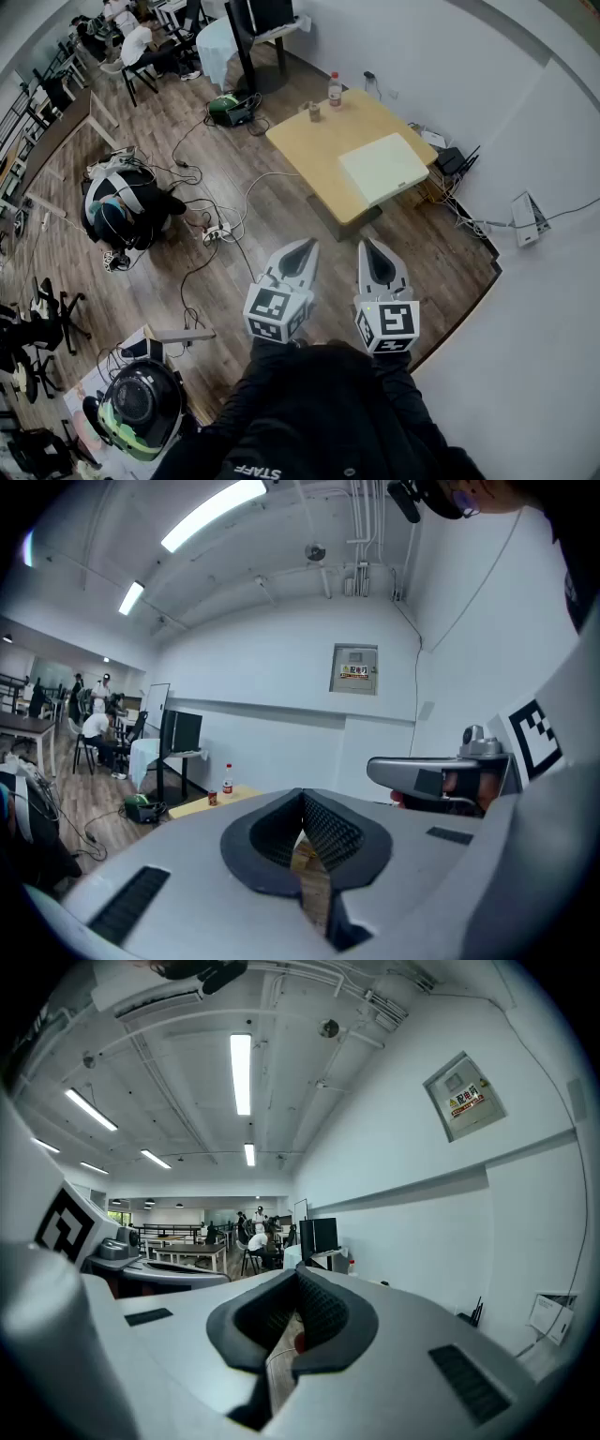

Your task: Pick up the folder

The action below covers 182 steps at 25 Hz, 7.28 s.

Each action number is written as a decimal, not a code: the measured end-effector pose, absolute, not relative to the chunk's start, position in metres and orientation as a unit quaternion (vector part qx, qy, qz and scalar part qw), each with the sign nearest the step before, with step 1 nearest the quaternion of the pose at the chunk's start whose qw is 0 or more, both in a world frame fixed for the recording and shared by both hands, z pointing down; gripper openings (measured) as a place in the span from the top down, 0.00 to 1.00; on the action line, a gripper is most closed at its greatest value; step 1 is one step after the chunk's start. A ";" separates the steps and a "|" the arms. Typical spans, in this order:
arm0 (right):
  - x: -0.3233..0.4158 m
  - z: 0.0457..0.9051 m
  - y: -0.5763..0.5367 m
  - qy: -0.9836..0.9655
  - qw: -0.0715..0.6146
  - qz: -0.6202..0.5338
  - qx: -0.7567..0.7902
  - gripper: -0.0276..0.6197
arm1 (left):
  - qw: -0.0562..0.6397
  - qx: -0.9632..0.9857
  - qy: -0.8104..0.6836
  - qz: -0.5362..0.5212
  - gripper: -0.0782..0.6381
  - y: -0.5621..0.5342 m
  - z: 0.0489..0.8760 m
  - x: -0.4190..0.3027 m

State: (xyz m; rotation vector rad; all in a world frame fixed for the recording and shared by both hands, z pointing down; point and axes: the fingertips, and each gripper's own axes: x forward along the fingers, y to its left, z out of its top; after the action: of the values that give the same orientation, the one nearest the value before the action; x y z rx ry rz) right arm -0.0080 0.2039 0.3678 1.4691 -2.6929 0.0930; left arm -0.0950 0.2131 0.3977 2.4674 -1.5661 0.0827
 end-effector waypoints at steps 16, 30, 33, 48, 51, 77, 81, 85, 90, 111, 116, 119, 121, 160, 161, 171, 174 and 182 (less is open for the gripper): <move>-0.023 0.373 0.208 -0.877 0.035 0.037 0.478 0.92 | 0.114 0.837 -0.535 0.028 0.84 0.217 0.404 -0.108; -0.039 0.396 0.227 -0.870 0.066 0.050 0.486 0.92 | 0.134 0.846 -0.515 0.031 0.84 0.233 0.424 -0.119; -0.041 0.404 0.232 -0.866 0.072 0.054 0.491 0.92 | 0.144 0.848 -0.510 0.030 0.84 0.237 0.433 -0.120; -0.068 0.430 0.250 -0.854 0.081 0.084 0.507 0.92 | 0.168 0.847 -0.503 0.032 0.84 0.251 0.458 -0.151; -0.063 0.432 0.249 -0.851 0.084 0.085 0.511 0.92 | 0.174 0.847 -0.502 0.030 0.84 0.247 0.462 -0.148; 0.043 0.427 -0.040 -0.862 0.054 0.099 0.495 0.92 | 0.167 0.846 -0.504 0.054 0.84 -0.036 0.460 -0.029; 0.058 0.436 -0.072 -0.860 0.055 0.113 0.495 0.92 | 0.172 0.846 -0.501 0.063 0.84 -0.067 0.467 -0.014; 0.069 0.453 -0.095 -0.856 0.062 0.135 0.496 0.92 | 0.180 0.843 -0.502 0.071 0.84 -0.090 0.477 -0.009; 0.079 0.488 -0.121 -0.841 0.079 0.169 0.507 0.92 | 0.197 0.837 -0.504 0.082 0.84 -0.116 0.500 -0.015; 0.161 0.709 -0.220 -0.696 0.138 0.352 0.610 0.72 | 0.275 0.834 -0.431 0.206 0.84 -0.234 0.665 -0.003; 0.194 0.756 -0.233 -0.651 0.125 0.382 0.644 0.61 | 0.275 0.837 -0.419 0.219 0.84 -0.255 0.694 0.012; 0.205 0.777 -0.238 -0.634 0.096 0.407 0.651 0.54 | 0.279 0.836 -0.416 0.224 0.84 -0.263 0.709 0.014; 0.205 0.789 -0.240 -0.629 0.074 0.427 0.645 0.49 | 0.284 0.833 -0.416 0.227 0.84 -0.264 0.718 0.014; 0.216 0.754 -0.221 -0.669 -0.140 0.512 0.521 0.50 | 0.281 0.836 -0.422 0.210 0.84 -0.242 0.697 0.040; 0.212 0.744 -0.223 -0.680 -0.131 0.500 0.520 0.50 | 0.280 0.835 -0.425 0.207 0.84 -0.242 0.692 0.039; 0.185 0.636 -0.240 -0.768 -0.030 0.359 0.529 0.51 | 0.266 0.828 -0.466 0.163 0.84 -0.249 0.631 0.012; 0.182 0.596 -0.247 -0.778 -0.024 0.319 0.540 0.51 | 0.257 0.829 -0.474 0.146 0.84 -0.256 0.606 0.006; 0.163 0.493 -0.246 -0.785 0.022 0.196 0.587 0.51 | 0.217 0.847 -0.475 0.100 0.84 -0.260 0.531 0.002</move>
State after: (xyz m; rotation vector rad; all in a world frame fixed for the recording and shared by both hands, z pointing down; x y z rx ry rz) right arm 0.1630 -0.2464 0.4932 1.8171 -2.4330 0.6081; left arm 0.0018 -0.2596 0.5307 2.3468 -1.3159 0.2783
